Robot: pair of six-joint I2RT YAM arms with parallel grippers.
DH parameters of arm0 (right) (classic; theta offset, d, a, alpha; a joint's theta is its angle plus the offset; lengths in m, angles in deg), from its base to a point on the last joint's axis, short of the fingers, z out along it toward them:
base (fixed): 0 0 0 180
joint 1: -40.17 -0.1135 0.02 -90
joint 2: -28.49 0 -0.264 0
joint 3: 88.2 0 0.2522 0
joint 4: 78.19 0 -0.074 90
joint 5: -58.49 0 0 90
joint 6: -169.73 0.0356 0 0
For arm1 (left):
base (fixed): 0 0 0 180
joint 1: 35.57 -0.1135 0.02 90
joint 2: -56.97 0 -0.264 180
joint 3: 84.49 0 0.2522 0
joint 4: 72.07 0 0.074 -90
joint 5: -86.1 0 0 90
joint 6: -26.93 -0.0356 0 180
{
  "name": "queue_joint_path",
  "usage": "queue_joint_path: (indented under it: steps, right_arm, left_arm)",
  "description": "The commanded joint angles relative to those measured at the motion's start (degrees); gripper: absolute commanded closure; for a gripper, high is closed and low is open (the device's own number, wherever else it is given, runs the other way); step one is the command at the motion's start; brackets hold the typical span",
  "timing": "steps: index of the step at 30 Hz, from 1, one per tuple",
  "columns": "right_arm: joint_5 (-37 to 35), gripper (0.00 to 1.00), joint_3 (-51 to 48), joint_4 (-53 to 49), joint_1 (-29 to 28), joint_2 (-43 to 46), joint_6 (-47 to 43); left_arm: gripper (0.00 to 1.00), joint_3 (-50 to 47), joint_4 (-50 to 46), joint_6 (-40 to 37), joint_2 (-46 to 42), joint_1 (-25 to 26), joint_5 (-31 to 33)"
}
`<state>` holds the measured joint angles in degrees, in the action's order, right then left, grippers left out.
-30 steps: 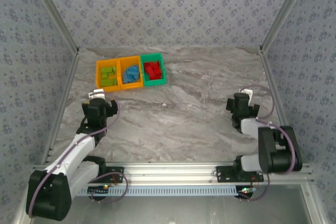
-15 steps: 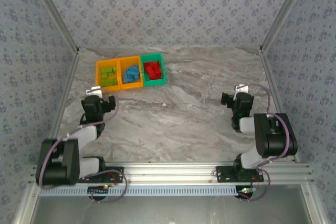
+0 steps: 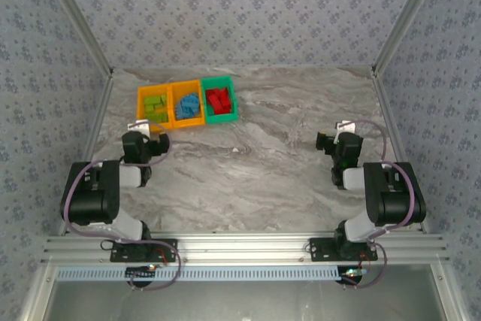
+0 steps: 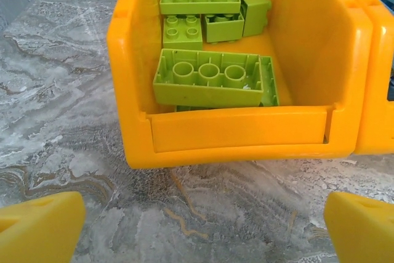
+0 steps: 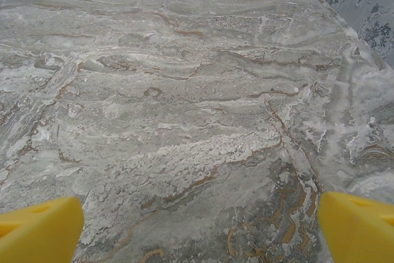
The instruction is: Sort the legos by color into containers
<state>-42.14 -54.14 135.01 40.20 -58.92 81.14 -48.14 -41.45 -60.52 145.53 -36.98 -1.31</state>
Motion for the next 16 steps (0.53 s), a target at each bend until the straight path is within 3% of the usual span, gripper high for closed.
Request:
queue_joint_path:
  steps: [1, 16]
  right_arm:
    - [0.4, 0.00, 0.9, 1.5, 0.4, 0.4, -1.1]
    - [0.0, 0.00, 0.8, 1.6, 0.1, 0.4, -1.2]
  left_arm:
    - [0.01, 1.2, 2.0, -1.1, -0.6, 0.6, 0.3]
    - [0.01, 1.2, 1.9, -1.1, -0.6, 0.6, 0.3]
